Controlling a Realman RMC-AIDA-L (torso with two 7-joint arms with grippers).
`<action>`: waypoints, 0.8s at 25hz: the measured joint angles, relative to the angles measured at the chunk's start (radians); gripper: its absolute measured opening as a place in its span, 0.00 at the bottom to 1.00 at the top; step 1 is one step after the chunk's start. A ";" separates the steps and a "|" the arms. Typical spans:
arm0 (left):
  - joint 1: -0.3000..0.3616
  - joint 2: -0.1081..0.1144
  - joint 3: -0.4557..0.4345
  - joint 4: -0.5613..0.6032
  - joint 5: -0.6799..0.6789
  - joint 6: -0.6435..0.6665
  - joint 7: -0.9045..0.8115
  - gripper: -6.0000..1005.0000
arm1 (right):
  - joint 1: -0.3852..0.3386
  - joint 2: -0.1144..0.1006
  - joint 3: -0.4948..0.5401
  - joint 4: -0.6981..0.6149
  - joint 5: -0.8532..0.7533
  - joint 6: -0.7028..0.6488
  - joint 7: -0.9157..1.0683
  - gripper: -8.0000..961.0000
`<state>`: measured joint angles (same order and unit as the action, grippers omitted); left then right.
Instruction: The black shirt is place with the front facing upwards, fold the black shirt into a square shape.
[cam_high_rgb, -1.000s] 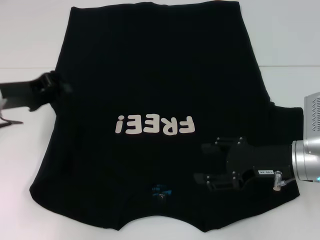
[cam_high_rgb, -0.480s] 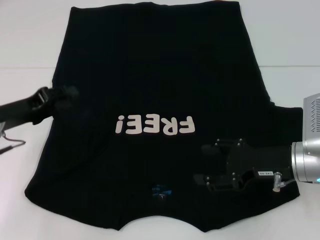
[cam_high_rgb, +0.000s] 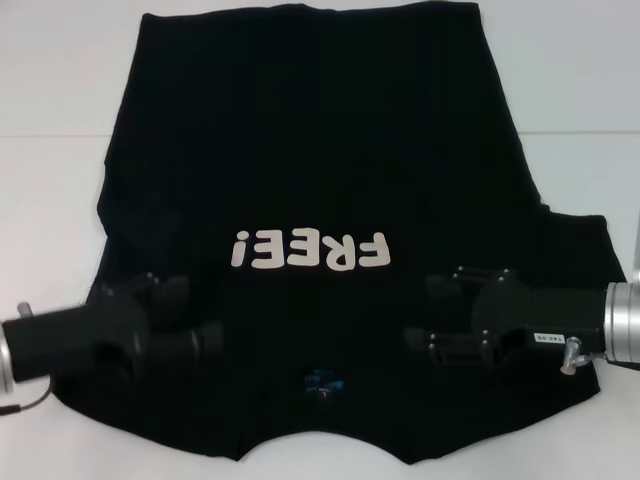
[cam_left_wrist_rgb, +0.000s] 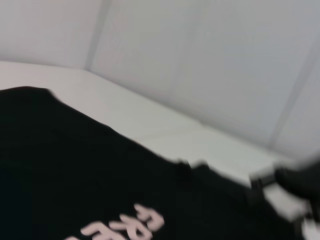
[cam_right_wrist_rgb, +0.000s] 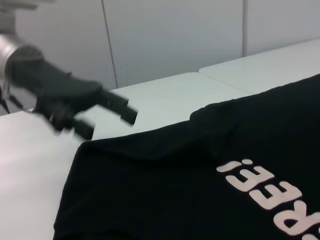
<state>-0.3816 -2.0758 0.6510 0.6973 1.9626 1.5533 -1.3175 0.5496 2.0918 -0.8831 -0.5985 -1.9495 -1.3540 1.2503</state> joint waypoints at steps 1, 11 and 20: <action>0.010 -0.009 0.017 0.023 0.019 -0.017 0.032 0.69 | -0.002 0.000 0.000 0.000 -0.001 0.000 0.004 0.87; 0.007 -0.018 0.030 0.064 0.091 -0.019 0.097 0.94 | -0.070 -0.005 0.033 -0.115 -0.002 -0.027 0.145 0.87; -0.012 -0.015 0.020 0.067 0.089 0.032 0.103 0.94 | -0.100 -0.070 0.233 -0.620 -0.245 -0.315 1.011 0.85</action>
<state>-0.3938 -2.0905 0.6707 0.7646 2.0514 1.5858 -1.2148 0.4493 2.0218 -0.6497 -1.2184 -2.1948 -1.6687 2.2608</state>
